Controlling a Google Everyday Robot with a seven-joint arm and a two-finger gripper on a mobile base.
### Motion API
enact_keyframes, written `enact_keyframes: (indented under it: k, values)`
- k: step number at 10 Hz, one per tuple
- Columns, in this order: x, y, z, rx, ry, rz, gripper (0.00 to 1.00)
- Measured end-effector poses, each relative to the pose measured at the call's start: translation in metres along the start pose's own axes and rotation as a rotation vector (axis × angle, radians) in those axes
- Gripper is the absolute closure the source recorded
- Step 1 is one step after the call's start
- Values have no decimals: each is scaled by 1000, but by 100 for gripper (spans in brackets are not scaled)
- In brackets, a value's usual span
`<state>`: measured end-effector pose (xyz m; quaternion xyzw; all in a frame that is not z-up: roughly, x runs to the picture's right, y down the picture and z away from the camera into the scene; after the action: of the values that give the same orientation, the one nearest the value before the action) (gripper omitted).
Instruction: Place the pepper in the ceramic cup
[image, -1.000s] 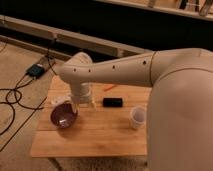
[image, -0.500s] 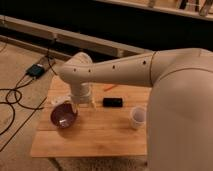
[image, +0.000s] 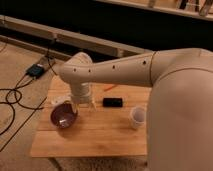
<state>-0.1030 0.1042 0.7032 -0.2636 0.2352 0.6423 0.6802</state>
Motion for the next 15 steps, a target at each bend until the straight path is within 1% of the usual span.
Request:
enact_keyframes:
  k: [12,14,15]
  values:
    - [-1,0,1,1,0,-1,35]
    - [-14,-7,8,17,-15,7,35]
    - [-29,-14,13,27,-30,17,35]
